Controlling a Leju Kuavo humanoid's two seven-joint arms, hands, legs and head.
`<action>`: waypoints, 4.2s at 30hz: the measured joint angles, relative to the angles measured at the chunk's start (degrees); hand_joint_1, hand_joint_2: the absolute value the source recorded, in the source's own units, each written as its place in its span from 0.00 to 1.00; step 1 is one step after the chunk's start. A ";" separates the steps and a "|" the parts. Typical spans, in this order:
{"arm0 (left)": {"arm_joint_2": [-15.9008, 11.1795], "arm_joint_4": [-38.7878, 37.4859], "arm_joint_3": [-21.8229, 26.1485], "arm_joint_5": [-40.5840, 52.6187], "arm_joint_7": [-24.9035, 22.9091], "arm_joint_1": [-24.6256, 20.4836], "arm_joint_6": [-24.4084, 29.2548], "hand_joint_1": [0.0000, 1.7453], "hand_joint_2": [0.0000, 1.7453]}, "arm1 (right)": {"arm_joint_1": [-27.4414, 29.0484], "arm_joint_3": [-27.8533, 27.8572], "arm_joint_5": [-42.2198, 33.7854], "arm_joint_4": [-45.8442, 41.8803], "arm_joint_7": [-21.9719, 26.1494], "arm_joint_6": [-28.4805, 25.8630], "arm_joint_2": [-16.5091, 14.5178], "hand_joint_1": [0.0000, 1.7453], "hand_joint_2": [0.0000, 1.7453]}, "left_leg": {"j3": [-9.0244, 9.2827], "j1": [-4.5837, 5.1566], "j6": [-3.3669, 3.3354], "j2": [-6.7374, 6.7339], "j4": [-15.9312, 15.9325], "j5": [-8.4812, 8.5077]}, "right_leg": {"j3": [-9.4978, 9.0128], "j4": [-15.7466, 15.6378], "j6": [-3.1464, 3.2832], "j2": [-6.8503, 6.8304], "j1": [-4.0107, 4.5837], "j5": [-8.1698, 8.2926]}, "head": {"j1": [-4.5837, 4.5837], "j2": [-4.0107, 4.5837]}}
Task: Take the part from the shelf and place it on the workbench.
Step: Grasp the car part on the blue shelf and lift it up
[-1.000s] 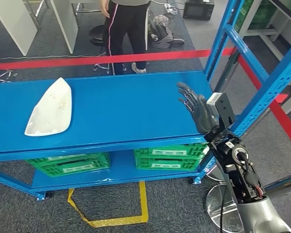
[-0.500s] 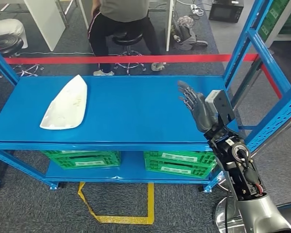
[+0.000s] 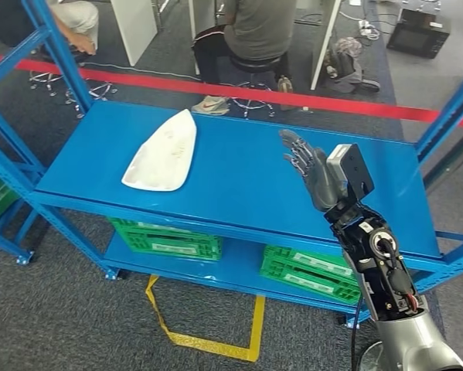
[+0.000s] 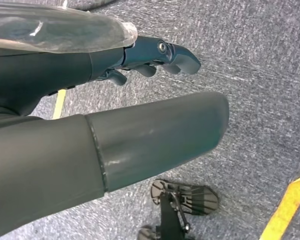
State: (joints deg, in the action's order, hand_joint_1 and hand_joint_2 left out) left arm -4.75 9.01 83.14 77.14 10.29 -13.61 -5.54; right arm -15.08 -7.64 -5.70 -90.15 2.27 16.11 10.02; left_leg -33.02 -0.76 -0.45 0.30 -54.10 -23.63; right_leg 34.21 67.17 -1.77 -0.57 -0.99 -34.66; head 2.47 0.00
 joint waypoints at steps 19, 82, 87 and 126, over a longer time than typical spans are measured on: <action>0.14 0.01 0.00 0.32 0.00 -0.19 0.21 0.00 0.00 | 0.34 0.11 -0.10 -0.02 -0.61 0.37 0.11 0.00 0.00 | -0.15 -0.01 1.26 6.67 -0.42 -0.06 | -3.91 -11.60 1.37 3.98 -0.09 7.85 | 1.05 0.00; 0.09 -0.02 -0.46 1.02 -0.04 0.09 0.70 0.00 0.00 | -0.17 7.75 7.46 3.15 -8.86 -2.05 6.52 0.00 1.00 | 0.05 0.74 0.66 -0.66 0.09 0.42 | -5.95 -13.51 1.71 -1.69 0.98 7.70 | -0.64 0.00; 0.08 -0.02 -0.46 0.99 -0.04 0.28 0.73 0.00 0.00 | 0.53 8.41 10.03 2.55 -9.22 -1.86 7.36 0.00 1.00 | 0.07 0.66 0.66 -0.67 0.13 0.43 | -5.95 -13.51 1.72 -1.66 1.03 7.69 | -0.69 0.00; 0.08 -0.02 -0.46 1.08 0.02 -0.06 0.73 0.00 0.00 | -1.10 5.29 19.05 4.67 -10.39 0.31 8.74 0.00 1.00 | 0.08 0.60 0.65 -0.66 0.15 0.44 | -6.01 -13.50 1.72 -1.67 1.03 7.69 | -0.74 0.00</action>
State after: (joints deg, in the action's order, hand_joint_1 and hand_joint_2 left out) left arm -4.68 8.98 82.68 78.23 10.32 -13.67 -4.81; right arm -16.18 -2.35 13.35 -85.48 -8.13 16.42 18.75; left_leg -32.94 -0.17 0.19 -0.36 -53.96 -23.19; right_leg 28.20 53.66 -0.06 -2.24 0.04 -26.97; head 1.73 0.00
